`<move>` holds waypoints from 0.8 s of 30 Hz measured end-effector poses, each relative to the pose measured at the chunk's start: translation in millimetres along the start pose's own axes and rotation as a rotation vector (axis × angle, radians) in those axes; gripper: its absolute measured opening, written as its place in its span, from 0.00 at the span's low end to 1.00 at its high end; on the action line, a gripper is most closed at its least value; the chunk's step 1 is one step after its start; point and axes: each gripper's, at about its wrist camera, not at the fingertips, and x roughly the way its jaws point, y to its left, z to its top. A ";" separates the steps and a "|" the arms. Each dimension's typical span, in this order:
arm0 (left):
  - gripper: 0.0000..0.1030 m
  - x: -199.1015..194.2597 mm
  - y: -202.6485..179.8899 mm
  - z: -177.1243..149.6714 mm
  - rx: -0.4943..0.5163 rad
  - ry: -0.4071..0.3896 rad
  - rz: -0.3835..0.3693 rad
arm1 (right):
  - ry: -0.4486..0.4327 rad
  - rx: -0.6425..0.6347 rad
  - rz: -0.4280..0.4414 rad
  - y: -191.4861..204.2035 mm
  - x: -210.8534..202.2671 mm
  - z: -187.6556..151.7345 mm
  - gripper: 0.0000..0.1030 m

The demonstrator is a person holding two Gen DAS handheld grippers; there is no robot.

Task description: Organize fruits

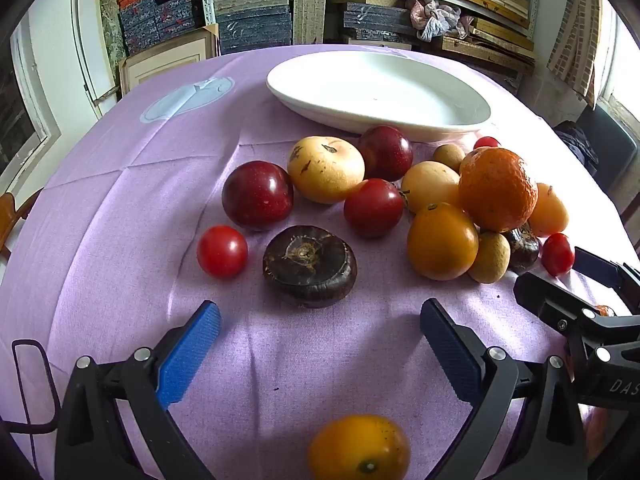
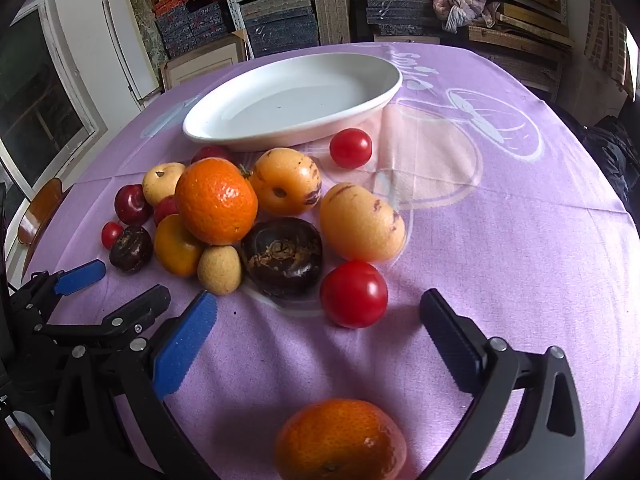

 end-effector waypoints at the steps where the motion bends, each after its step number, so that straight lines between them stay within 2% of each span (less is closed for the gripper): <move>1: 0.97 -0.3 1.1 0.0 -0.012 -0.003 -0.020 | 0.002 -0.008 -0.010 0.6 0.1 0.1 0.96; 24: 0.97 0.0 0.0 0.1 -0.003 -0.002 -0.008 | 0.003 -0.007 -0.010 0.7 0.3 0.0 0.96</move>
